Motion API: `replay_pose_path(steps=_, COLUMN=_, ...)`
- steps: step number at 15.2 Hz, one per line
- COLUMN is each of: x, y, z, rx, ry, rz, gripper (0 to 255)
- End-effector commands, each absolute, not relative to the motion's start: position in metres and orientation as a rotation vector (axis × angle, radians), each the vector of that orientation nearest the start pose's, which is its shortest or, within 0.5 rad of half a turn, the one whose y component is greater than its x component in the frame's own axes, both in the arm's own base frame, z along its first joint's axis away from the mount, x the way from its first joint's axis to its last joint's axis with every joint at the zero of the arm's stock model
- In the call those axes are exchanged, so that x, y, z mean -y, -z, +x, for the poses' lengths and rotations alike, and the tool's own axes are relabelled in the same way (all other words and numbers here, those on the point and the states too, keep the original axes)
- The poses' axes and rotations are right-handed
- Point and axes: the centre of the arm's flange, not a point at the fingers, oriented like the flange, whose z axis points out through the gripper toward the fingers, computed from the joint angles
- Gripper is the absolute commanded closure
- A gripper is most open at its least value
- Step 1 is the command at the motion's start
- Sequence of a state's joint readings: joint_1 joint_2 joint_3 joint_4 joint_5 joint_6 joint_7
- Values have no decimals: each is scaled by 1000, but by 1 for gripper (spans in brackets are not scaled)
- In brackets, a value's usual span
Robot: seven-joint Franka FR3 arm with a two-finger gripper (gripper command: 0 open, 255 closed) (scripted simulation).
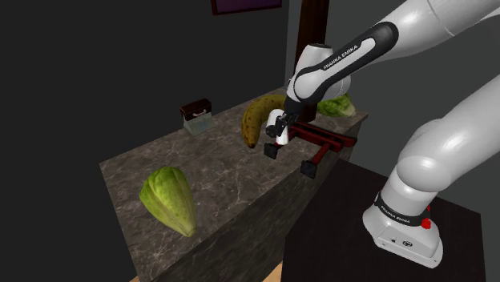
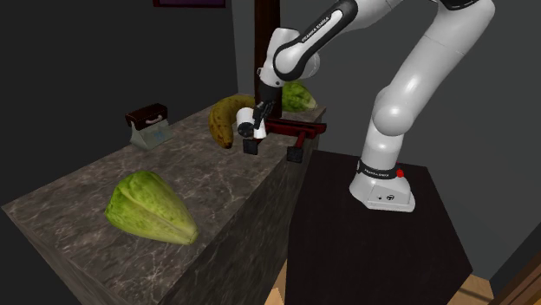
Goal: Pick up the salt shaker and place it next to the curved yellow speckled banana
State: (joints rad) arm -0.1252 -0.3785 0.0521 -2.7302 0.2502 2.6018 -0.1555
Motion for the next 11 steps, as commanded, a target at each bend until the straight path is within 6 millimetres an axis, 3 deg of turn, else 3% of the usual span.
replay_pose_path(steps=1, x=33, y=-346, z=400, rx=-173, ry=381, rz=-3007, gripper=255)
replay_pose_path(steps=9, x=33, y=-346, z=400, rx=-173, ry=381, rz=-3007, gripper=255)
replay_pose_path(steps=10, x=34, y=-346, z=399, rx=-173, ry=381, rz=-3007, gripper=0)
replay_pose_path(steps=11, x=34, y=-347, z=399, rx=-173, ry=381, rz=-3007, gripper=0)
